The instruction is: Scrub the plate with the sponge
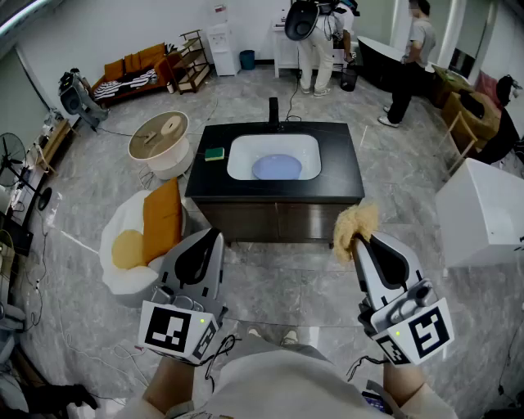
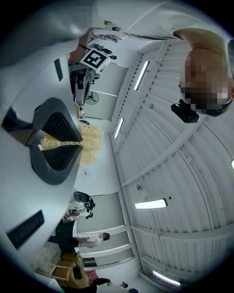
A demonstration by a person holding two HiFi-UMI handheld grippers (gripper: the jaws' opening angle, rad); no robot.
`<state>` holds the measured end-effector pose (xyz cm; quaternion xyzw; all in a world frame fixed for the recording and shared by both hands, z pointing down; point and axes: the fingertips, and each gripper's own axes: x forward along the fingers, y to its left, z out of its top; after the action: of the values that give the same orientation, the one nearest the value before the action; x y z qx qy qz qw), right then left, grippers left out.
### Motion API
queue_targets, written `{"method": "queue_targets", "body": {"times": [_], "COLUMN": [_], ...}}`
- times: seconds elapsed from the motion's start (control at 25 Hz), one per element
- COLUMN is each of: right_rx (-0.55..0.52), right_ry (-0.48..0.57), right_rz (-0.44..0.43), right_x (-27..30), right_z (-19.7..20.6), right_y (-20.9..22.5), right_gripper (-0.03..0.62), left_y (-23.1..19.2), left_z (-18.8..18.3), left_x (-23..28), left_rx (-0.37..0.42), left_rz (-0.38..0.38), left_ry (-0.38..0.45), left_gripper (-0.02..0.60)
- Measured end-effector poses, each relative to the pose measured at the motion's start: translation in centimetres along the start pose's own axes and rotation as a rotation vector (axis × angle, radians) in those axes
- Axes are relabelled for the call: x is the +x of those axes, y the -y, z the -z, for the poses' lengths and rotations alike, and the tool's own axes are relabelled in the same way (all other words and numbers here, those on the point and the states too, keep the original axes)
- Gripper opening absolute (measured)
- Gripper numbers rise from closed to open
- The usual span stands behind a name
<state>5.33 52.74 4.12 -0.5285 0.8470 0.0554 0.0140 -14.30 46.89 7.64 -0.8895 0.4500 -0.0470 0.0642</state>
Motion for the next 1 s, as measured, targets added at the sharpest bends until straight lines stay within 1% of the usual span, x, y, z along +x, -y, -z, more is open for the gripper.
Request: {"method": "queue_targets", "body": {"times": [0.16,0.36,0.72,0.88,1.0], "right_rx": [0.028,0.025,0.037,0.039,0.038], "right_ry": [0.018,0.016,-0.007,-0.022,-0.029], "right_rz": [-0.008,-0.007,-0.021,-0.036,-0.046], "right_x": [-0.3,-0.6,-1.2,-0.2,1.0], "right_z": [0.2,0.0,1.6,2.6,3.8], "right_y": [0.6,1.2,3.1,3.5,4.0], "right_gripper": [0.044,0.044,0.044,0.044,0.044], "left_y": [0.5,0.9,2.8,2.6,2.1], "left_z": [0.1,-0.1,-0.1,0.5,1.8], "left_x": [0.5,0.9,2.3,3.0,4.1], "left_rx": [0.006,0.007,0.036,0.042,0.029], "left_rz": [-0.004,-0.001,0.006,0.005,0.001], "left_ry": [0.0,-0.002,-0.002,-0.014,-0.021], "left_gripper": [0.026,0.026,0.026,0.026,0.026]}}
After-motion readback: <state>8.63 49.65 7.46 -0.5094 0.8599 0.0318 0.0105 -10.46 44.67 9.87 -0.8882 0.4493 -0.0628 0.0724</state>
